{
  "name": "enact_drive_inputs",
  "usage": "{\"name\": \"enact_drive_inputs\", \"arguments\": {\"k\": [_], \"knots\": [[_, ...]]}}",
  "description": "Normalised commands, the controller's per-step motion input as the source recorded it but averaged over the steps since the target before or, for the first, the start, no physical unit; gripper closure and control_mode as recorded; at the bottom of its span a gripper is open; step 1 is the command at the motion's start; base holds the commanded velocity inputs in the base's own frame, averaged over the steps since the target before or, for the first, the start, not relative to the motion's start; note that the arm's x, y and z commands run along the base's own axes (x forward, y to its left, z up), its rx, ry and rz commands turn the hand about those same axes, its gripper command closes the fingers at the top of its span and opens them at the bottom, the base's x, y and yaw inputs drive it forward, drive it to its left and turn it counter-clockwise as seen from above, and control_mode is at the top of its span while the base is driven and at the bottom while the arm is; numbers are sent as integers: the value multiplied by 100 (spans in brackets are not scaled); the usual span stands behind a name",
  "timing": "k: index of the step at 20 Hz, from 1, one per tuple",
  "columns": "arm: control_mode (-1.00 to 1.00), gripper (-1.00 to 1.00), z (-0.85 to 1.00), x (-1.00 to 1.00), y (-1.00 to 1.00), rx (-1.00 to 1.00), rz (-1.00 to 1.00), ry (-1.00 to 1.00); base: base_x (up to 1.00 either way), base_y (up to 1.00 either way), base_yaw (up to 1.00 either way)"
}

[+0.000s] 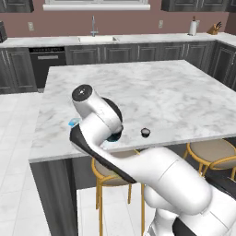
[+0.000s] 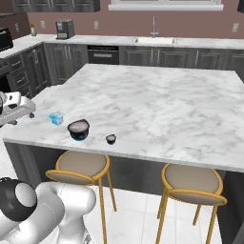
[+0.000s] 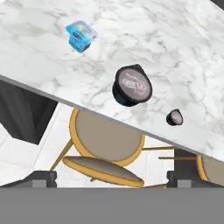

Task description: Stack the yogurt containers by placing the smaller containers on top of the larger containers.

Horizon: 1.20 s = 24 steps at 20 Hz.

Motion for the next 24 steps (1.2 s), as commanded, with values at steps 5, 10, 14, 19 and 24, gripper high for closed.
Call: {"name": "enact_drive_inputs", "arguments": {"k": [5, 10, 14, 19, 24], "knots": [[-100, -100, -11, 19, 8, -6, 1, -17, 0, 0, 0], [-100, -100, -17, 39, 0, -3, 0, -7, 0, 0, 0], [-100, -100, -13, 48, 0, 0, 0, -1, 0, 0, 0], [-100, -100, -5, 38, 6, -1, 0, 3, 0, 0, 0], [-100, -100, -2, 19, 12, -9, 0, 6, 0, 0, 0]]}}
